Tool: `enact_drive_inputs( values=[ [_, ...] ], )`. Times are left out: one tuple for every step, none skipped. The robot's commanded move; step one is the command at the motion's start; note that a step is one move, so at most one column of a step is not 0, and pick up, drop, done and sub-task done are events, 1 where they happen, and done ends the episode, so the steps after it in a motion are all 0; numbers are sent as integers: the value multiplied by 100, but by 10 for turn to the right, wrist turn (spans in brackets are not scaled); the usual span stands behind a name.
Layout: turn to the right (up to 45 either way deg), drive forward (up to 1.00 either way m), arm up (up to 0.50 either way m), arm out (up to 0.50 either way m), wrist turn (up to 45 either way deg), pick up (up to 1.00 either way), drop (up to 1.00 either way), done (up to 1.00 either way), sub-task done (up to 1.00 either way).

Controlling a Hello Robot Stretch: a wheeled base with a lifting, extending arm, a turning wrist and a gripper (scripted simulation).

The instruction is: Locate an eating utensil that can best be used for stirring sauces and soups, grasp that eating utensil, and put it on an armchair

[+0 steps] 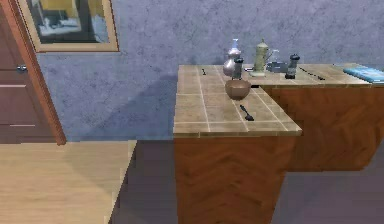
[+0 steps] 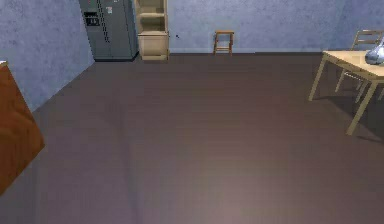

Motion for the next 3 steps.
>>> enact_drive_inputs(
  values=[
    [30,0,0,0,0,0,0,0,0],
    [0,50,0,0,0,0,0,0,0],
    [-450,0,0,0,0,0,0,0,0]
  ],
)
